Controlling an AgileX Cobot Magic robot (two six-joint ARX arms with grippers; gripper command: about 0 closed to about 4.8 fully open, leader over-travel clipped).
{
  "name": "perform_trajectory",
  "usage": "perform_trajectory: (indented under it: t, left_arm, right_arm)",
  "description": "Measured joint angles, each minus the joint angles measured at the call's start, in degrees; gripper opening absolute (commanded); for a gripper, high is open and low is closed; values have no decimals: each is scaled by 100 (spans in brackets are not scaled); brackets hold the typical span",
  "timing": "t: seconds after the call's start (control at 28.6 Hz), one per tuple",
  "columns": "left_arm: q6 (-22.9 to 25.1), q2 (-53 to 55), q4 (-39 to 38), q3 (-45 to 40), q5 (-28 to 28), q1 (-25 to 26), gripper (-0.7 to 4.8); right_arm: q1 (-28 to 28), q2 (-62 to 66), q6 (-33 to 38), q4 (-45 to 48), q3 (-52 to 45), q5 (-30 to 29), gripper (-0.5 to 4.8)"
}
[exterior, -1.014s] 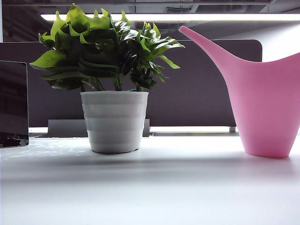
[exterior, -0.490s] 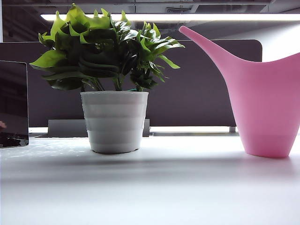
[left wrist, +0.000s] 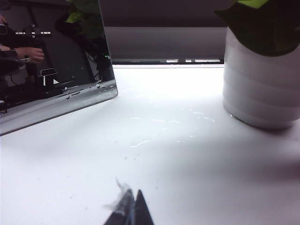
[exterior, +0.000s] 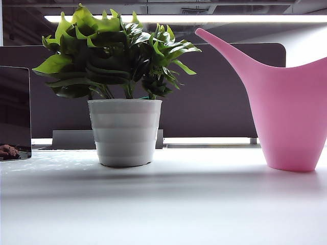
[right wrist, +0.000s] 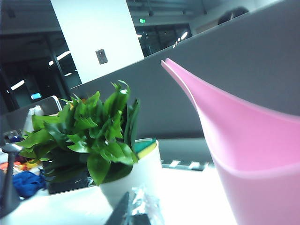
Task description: Pick up the watering can from the table, water the potted plant, and put the can back.
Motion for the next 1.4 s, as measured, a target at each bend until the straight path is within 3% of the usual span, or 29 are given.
perform_trajectory:
  t: [0.17,0.31,0.49,0.59,0.66,0.77,1.01,1.4]
  left_arm:
    - [0,0,0,0,0,0,-5]
    - [0,0,0,0,0,0,-5]
    - [0,0,2,0,0,0,-5]
    - [0,0,0,0,0,0,-5]
    - [0,0,2,0,0,0,-5]
    - [0,-2,0,0,0,0,-5]
    - [0,-2,2,0,0,0,-5]
    - [0,0,0,0,-2,0,-5]
  right_arm:
    - [0,-1449,-800,-914,2,-7,-2]
    - [0,-2444,-1486,-2474,2,319,-2]
    - [4,-3338,-1919,-4572,2,1711,-2]
    - [4,-3864,-2022,-5995,4,2979,-2]
    - [4,-4026,-2035,-6411,4,3407,-2]
    - [72,-4273,-2149,-6865,4,3873,-2]
    - [1001,-4572,-2841,-7250,4,4406,-2]
    - [1700,-4833,-2957,-7482,4,5060,-2]
